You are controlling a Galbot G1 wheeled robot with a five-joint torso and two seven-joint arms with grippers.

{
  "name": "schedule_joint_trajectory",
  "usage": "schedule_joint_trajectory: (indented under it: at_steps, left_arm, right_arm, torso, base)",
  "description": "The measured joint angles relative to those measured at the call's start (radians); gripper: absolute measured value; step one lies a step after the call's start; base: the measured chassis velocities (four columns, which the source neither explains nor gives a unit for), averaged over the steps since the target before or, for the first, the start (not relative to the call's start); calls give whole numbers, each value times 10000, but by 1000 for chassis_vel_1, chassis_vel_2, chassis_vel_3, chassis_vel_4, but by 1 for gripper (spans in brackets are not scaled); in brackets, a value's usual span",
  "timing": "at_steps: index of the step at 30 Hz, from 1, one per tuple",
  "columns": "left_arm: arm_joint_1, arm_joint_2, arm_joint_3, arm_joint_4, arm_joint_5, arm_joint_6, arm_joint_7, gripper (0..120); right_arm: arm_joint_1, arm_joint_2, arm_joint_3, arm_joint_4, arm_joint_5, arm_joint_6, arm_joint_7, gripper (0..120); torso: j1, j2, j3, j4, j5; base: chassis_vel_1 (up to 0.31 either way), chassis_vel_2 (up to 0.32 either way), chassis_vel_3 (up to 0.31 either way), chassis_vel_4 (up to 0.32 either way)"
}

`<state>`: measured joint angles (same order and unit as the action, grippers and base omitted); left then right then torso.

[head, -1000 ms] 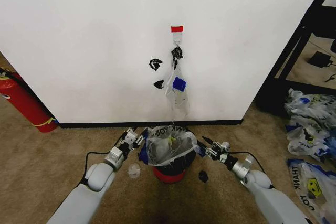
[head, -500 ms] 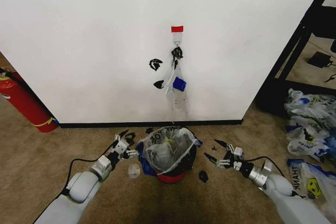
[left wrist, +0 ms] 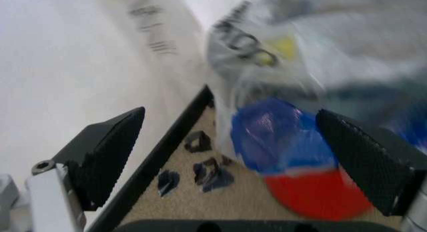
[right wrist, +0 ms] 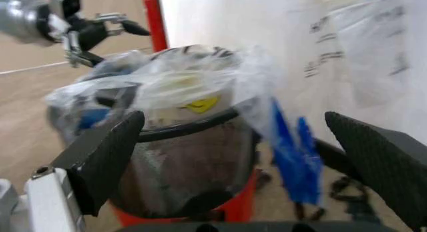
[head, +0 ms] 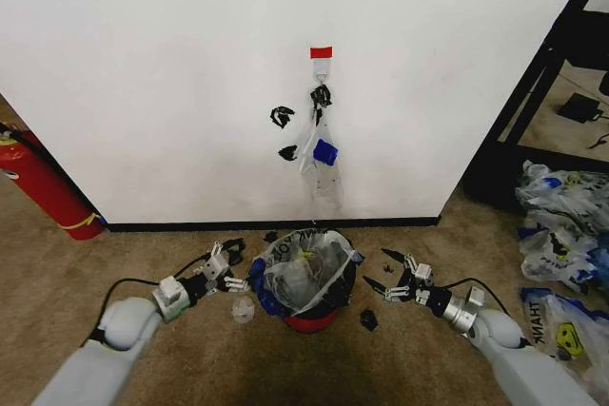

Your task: Pick up the garbage bag from the wall and place it over the trash bin.

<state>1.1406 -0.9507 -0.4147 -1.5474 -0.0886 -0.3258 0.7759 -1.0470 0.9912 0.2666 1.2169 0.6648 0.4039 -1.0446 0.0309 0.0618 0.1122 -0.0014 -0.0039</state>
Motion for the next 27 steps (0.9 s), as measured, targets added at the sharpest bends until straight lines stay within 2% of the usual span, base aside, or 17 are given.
schedule_joint_trajectory:
  at_steps: [3,5,7,9,10,11,12,13,14,17,19,22,27]
  left_arm:
    - [-110,38,-156,119,945,-627,129,100]
    - [-83,33,-255,75,1113,-767,128,100]
    - [256,28,-606,-366,1490,-1008,-109,100]
    - [1124,45,-980,-1423,1878,-944,-1158,100]
    - [1484,72,-1033,-1800,1935,-786,-1679,100]
    - [2036,92,-1036,-2382,1964,-420,-2590,100]
    - [2036,92,-1036,-2382,1964,-420,-2590,100]
    - [2423,78,-988,-2784,1961,-79,-3292,100]
    - [3024,-11,-825,-3414,1963,651,-4572,100]
    - [4086,-403,-395,-4456,1946,2346,-6624,100]
    - [4670,-677,-111,-4928,1946,3272,-7329,100]
    - [5134,-982,74,-5195,2262,3855,-7689,100]
    - [5516,-1289,128,-5173,3005,3730,-7731,100]
  right_arm:
    - [83,36,-2,-34,-35,-70,-163,100]
    - [124,63,-14,-53,-41,-24,-82,100]
    - [290,132,-124,-155,-87,188,516,100]
    - [641,143,-354,-408,-92,298,987,100]
    - [779,140,-418,-517,-93,302,957,100]
    - [1096,121,-533,-804,-127,289,710,100]
    - [1096,121,-533,-804,-127,289,710,100]
    - [1334,109,-592,-1001,-156,237,450,100]
    - [1732,101,-660,-1304,-225,101,-29,99]
    - [2685,156,-734,-2012,-497,-458,-1199,95]
    - [3282,296,-756,-2529,-787,-627,-1903,95]
    - [3915,499,-761,-3129,-1210,-703,-2648,95]
    - [4561,788,-738,-3795,-1876,-1044,-3842,95]
  torso:
    - [0,0,0,-4,-2]
    - [0,0,0,-4,-3]
    - [0,0,0,-6,0]
    - [0,0,0,0,-1]
    - [0,0,0,-2,0]
    - [0,0,0,7,3]
    - [0,0,0,7,3]
    - [0,0,0,5,5]
    - [0,0,-1,2,3]
    - [0,0,0,0,0]
    - [0,0,-1,2,1]
    - [0,0,-1,4,2]
    - [0,1,0,-2,4]
  base:
    - [0,0,0,0]
    - [0,0,0,0]
    - [0,0,0,0]
    - [0,0,0,0]
    - [0,0,0,0]
    - [0,0,0,0]
    - [0,0,0,0]
    - [0,0,0,0]
    - [0,0,0,0]
    - [0,0,0,0]
    - [0,0,0,0]
    - [0,0,0,0]
    - [0,0,0,0]
